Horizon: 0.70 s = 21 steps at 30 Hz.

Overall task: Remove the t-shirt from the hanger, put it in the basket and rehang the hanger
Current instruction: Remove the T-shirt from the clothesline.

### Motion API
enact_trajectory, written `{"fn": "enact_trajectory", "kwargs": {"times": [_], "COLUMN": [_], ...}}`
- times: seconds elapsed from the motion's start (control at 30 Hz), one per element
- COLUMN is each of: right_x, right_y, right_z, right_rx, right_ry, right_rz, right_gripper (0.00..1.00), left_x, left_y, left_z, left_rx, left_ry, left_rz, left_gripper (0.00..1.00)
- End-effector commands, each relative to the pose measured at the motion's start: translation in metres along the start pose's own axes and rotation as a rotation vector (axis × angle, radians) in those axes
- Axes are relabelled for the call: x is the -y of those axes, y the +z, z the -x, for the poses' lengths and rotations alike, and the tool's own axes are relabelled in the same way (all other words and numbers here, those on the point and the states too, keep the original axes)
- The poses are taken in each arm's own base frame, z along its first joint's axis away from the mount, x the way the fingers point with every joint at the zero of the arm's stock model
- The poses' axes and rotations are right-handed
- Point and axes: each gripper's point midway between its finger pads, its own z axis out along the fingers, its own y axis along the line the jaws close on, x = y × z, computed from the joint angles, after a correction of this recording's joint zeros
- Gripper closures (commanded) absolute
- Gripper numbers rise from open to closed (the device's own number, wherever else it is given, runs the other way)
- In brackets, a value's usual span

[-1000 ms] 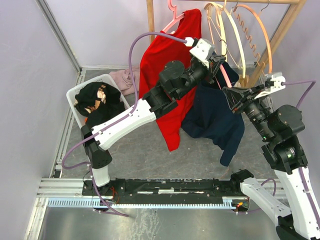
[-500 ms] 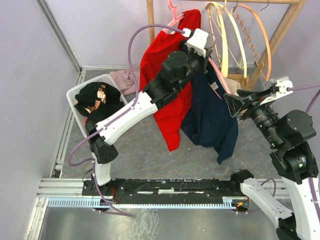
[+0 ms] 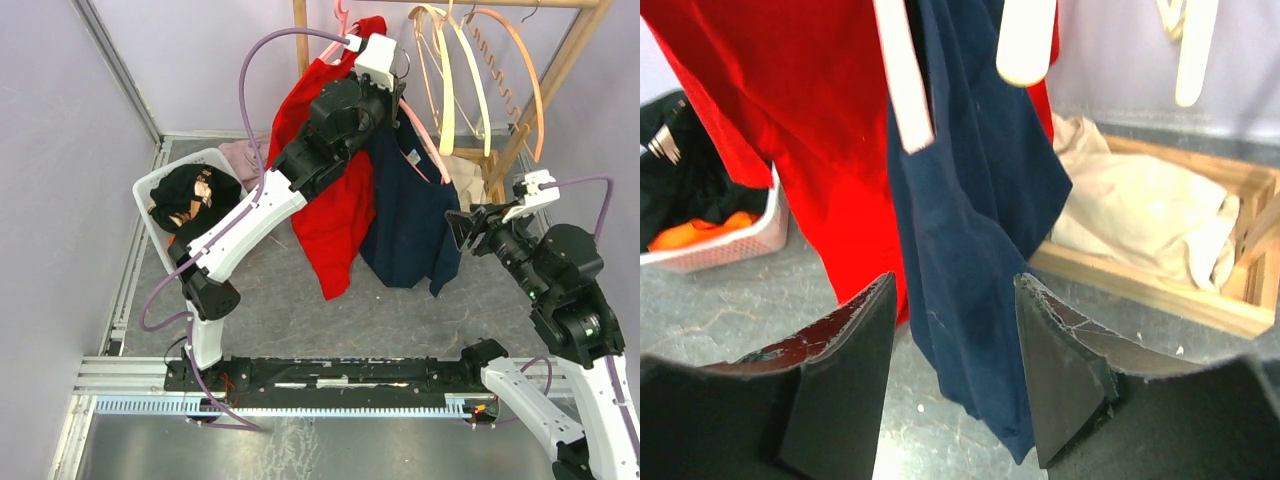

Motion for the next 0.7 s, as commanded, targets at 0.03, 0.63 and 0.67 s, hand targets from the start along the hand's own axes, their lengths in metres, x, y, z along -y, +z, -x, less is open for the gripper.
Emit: {"fn": "enact_trajectory", "kwargs": {"times": [0.03, 0.63, 0.67], "right_x": [0.004, 0.02, 0.021], "right_y": [0.003, 0.002, 0.002], "right_z": [-0.032, -0.116, -0.121], "right_rx": [-0.071, -0.239, -0.252], "right_ry": [0.025, 0.12, 0.126], "right_rz": [-0.01, -0.09, -0.097], "right_gripper": [0.43, 0.99, 0.99], "left_x": [-0.006, -0.02, -0.02], "left_y": [-0.008, -0.011, -0.011], "left_z": [0.055, 0.07, 0.072], "left_rx": [0.128, 0.157, 0.16], "left_ry": [-0.074, -0.116, -0.121], "left_rz": [0.011, 0.049, 0.049], "left_gripper": [0.97, 0.97, 0.97]}}
